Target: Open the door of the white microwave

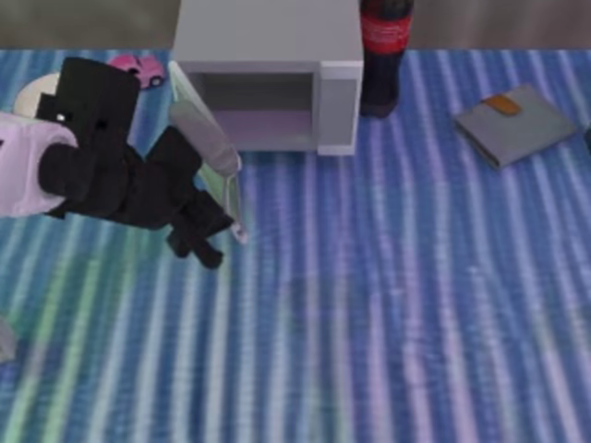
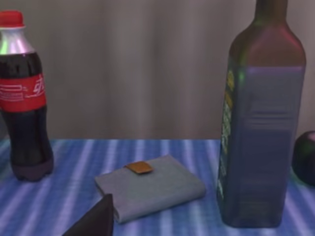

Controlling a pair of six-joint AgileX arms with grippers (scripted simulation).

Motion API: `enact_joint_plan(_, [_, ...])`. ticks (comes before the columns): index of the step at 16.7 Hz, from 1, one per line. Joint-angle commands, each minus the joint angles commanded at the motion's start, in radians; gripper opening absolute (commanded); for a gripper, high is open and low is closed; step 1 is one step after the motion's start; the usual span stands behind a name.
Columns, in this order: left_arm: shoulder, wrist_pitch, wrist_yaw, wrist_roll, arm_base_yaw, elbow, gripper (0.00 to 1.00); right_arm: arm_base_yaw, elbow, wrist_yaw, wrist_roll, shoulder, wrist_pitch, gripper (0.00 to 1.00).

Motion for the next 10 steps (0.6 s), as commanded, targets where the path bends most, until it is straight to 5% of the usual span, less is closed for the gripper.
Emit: enact_joint_plan(10, [0.003, -0.054, 0.058, 0.101, 0.042, 0.012, 0.00, 0.000, 0.000, 0.000, 0.000, 0.000, 0.000, 1.00])
